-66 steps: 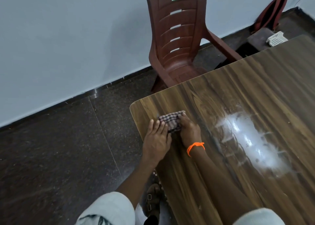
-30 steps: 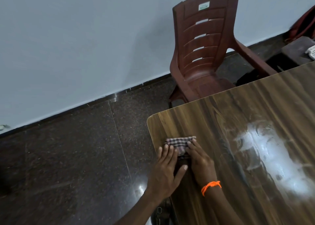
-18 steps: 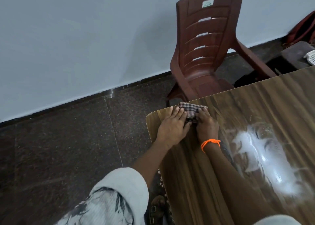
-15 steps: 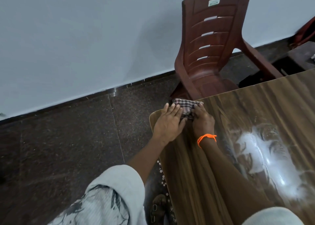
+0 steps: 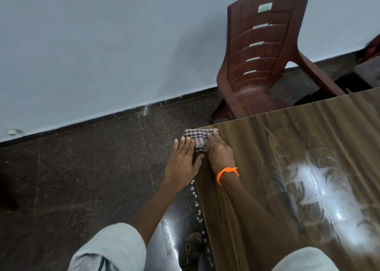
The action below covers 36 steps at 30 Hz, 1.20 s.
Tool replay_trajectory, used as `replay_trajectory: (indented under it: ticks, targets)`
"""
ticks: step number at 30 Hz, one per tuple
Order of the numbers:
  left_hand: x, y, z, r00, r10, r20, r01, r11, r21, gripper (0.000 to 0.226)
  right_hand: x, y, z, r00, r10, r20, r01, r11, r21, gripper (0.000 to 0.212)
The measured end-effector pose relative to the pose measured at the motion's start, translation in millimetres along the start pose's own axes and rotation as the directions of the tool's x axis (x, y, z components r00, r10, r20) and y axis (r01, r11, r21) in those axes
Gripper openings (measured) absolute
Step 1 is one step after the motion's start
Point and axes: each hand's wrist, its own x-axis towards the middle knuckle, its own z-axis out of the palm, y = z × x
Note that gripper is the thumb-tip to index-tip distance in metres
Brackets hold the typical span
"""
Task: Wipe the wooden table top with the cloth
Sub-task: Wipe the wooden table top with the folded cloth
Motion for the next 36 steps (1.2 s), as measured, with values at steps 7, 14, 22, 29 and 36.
replay_trajectory:
  ticks: [7,14,22,29,36]
  targets:
    - [-64.3,26.0,25.0,0.999,-0.001,-0.037,0.001,1.000,-0.014,0.071,-66.1,5.6,-15.4,0.999,0.000,0.039,0.001,1.000,-0.023,0.030]
    - [-131.9,59.8,32.8,1.000,0.004,0.004,-0.004,1.000,-0.002,0.072,-139.5,11.1,-31.5,0.997,-0.016,0.070,0.018,0.999,-0.041,0.032]
    - [-224.5,110.4,40.0,0.995,-0.003,0.101,-0.001,0.999,0.040,0.077,-239.4,23.2,-57.9,0.994,-0.051,0.094,0.050,0.999,0.014,0.032]
    - [-314.5,164.4,54.9,0.991,-0.046,0.124,0.042,0.999,0.032,0.080,-334.6,37.0,-77.5,0.990,-0.047,0.132,0.043,0.998,0.035,0.034]
    - [-390.4,208.0,64.2,0.984,-0.056,0.167,0.054,0.998,0.017,0.084,-424.7,46.0,-104.3,0.982,-0.057,0.178,0.056,0.998,0.009,0.036]
